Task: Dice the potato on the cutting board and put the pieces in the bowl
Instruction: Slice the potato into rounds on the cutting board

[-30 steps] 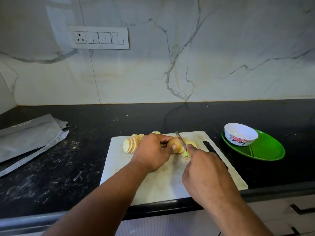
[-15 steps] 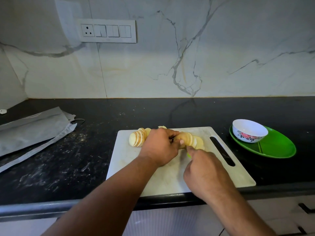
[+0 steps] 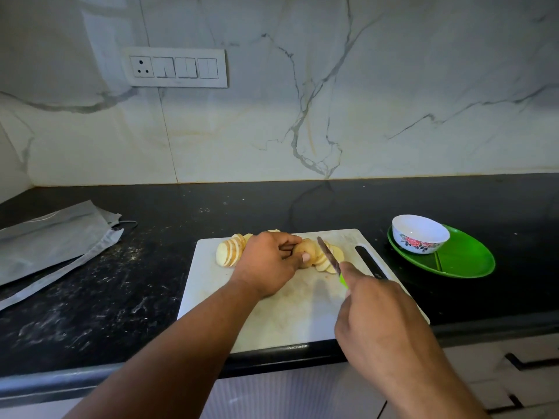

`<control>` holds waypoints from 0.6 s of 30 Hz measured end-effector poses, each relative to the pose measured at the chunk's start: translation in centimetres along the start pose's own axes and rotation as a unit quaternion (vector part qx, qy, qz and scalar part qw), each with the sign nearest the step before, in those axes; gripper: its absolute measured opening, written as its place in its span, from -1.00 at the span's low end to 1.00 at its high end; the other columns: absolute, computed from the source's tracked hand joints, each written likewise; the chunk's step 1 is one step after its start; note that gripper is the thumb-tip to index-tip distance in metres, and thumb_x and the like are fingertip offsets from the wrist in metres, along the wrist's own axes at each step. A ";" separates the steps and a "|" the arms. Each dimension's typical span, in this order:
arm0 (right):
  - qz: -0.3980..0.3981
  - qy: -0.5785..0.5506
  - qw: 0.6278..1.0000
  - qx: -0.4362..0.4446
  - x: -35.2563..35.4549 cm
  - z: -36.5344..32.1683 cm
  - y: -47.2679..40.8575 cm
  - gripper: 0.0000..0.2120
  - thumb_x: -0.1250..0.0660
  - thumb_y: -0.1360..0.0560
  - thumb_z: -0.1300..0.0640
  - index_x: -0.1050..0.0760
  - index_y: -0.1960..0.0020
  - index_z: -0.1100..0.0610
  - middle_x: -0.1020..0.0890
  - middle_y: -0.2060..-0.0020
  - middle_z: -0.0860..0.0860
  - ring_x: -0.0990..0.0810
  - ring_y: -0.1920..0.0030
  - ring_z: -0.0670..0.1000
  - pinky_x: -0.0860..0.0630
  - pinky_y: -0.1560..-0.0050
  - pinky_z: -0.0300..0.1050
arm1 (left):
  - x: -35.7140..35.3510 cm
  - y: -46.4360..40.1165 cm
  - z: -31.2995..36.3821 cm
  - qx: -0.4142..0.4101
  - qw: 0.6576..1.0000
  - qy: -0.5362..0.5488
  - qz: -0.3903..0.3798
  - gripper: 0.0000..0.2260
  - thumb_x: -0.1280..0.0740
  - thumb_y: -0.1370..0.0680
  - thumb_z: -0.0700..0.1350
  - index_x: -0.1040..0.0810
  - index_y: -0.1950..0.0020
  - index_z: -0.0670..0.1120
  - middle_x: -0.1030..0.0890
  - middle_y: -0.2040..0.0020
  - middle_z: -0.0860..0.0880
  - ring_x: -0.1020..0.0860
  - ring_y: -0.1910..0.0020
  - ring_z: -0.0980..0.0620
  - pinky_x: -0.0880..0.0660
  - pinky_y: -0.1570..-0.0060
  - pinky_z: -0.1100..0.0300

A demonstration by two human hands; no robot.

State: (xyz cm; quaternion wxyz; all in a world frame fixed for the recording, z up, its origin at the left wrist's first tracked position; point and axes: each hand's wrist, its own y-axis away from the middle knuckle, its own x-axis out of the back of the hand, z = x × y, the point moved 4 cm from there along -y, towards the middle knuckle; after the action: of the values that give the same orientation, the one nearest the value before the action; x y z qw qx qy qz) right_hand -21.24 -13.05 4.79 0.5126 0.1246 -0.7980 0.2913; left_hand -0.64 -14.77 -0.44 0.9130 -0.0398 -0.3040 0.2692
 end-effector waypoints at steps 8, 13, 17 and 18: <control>0.031 -0.010 0.999 0.010 -0.5 -1.1 -2.2 -0.49 -0.15 -0.59 0.10 -0.24 -0.53 -0.08 -0.54 0.12 -0.03 -0.44 0.18 -0.03 -0.12 0.45 -0.37 | -0.3 -0.4 -0.6 0.002 1.000 0.011 0.001 -0.64 -0.59 -0.49 0.02 -0.70 -0.26 0.00 -0.74 -0.05 0.16 -0.70 0.00 0.25 -0.64 -0.18 0.14; 0.016 -0.009 1.000 0.006 -0.9 -1.2 -2.3 -0.51 -0.17 -0.60 0.09 -0.24 -0.52 -0.10 -0.36 0.28 -0.11 -0.31 0.35 -0.11 -0.13 0.50 -0.35 | -0.3 -0.5 -0.6 -0.003 1.000 0.013 0.004 -0.65 -0.59 -0.49 0.01 -0.71 -0.25 -0.01 -0.74 -0.05 0.15 -0.70 0.00 0.25 -0.63 -0.19 0.18; 0.011 -0.003 1.000 0.009 -1.4 -1.2 -2.4 -0.50 -0.17 -0.60 0.08 -0.22 -0.53 -0.10 -0.34 0.32 -0.13 -0.31 0.38 -0.14 -0.14 0.51 -0.34 | -0.2 -0.5 -0.8 -0.002 1.000 0.011 0.005 -0.64 -0.58 -0.48 0.03 -0.72 -0.25 -0.01 -0.74 -0.06 0.15 -0.69 -0.01 0.24 -0.63 -0.19 0.17; 0.012 -0.004 1.000 0.006 -1.5 -1.2 -2.5 -0.50 -0.17 -0.60 0.07 -0.23 -0.53 -0.10 -0.36 0.30 -0.13 -0.33 0.36 -0.13 -0.14 0.50 -0.34 | -0.2 -0.5 -0.8 0.000 1.000 0.012 0.005 -0.65 -0.59 -0.48 0.03 -0.72 -0.24 -0.01 -0.74 -0.06 0.15 -0.69 -0.01 0.24 -0.63 -0.20 0.16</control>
State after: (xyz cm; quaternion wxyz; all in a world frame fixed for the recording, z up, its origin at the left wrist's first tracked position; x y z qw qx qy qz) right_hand -18.41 -14.48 4.69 0.5049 0.1193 -0.7999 0.3015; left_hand -0.05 -15.28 -1.13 0.9150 -0.0449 -0.2931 0.2736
